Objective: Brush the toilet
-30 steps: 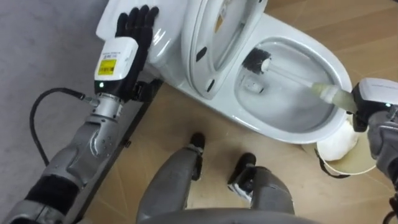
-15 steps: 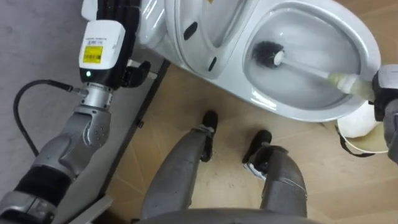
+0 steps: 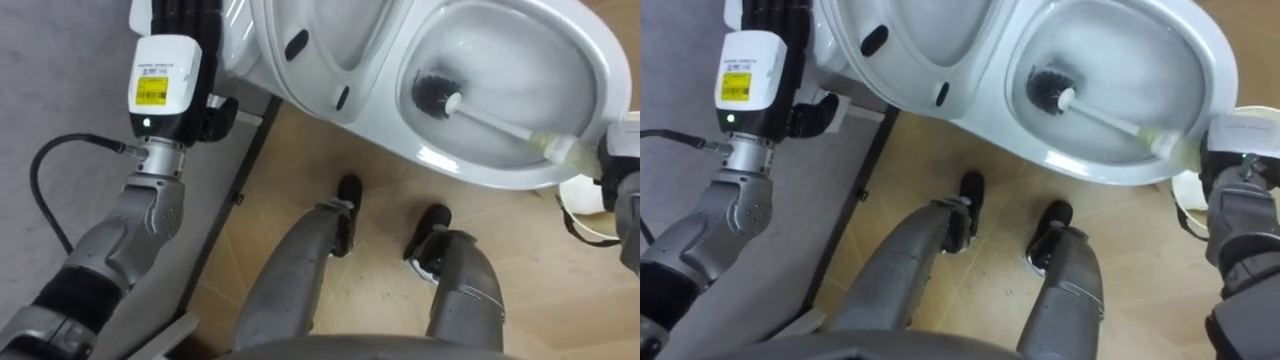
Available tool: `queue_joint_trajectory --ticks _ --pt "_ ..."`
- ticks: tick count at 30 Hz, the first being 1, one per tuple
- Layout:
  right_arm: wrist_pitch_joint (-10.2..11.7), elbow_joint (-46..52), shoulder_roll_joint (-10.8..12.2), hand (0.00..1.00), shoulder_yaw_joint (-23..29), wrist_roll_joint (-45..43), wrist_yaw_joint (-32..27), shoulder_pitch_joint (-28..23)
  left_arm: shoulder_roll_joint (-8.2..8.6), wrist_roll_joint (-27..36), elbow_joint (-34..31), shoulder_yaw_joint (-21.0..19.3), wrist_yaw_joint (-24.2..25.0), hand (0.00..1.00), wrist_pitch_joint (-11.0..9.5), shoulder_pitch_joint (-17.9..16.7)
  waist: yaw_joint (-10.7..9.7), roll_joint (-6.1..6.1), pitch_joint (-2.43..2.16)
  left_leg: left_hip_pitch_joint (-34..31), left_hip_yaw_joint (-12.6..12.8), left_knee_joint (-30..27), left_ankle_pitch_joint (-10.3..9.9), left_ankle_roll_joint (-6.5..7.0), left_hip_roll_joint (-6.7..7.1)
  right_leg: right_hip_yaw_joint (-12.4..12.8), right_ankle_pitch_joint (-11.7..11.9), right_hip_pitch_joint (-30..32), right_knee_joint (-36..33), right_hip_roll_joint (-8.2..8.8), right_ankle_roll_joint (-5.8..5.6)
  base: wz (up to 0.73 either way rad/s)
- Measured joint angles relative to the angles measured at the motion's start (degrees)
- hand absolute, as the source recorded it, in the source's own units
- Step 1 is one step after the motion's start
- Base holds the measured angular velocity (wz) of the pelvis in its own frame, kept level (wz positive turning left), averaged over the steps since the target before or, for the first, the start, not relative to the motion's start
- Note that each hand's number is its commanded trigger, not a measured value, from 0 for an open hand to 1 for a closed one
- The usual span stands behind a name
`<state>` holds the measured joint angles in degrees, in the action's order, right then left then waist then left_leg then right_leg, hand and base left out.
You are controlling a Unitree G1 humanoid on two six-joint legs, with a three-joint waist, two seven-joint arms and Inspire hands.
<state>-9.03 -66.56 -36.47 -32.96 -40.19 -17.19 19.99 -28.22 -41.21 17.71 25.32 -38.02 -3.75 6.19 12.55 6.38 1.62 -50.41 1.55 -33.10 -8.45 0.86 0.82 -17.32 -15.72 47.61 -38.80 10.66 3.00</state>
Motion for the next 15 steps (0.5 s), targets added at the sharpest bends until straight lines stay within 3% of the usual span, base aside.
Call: queue_joint_trajectory --ticks 6,9,15 --pt "-1.1 1.3 -0.1 1.0 0.0 -0.1 -1.1 -1.4 0.4 0.0 -0.7 1.9 -1.7 0.0 2.5 -0.8 -0.1 0.33 -0.23 0.1 0.2 -0.2 -0.2 0.23 0.1 0.0 -0.3 0.0 -0.5 0.25 -0.13 0.02" --pt "-1.1 1.7 -0.1 1.0 0.1 0.0 -2.5 -2.1 0.62 0.5 -1.1 2.8 -3.5 0.0 3.5 -2.2 -1.2 0.43 -0.27 0.1 0.2 -0.4 -0.2 0.37 0.81 -0.2 -0.9 0.0 -1.6 1.1 -0.47 0.14" --pt "-0.7 1.5 -0.2 1.0 -0.3 2.5 -4.7 -0.6 0.81 2.4 0.2 3.9 -4.5 0.0 3.5 -1.4 -0.8 0.2 -0.06 0.0 2.4 -1.3 -0.8 1.16 0.38 1.8 -1.4 1.3 -3.5 1.32 -0.84 -0.06"
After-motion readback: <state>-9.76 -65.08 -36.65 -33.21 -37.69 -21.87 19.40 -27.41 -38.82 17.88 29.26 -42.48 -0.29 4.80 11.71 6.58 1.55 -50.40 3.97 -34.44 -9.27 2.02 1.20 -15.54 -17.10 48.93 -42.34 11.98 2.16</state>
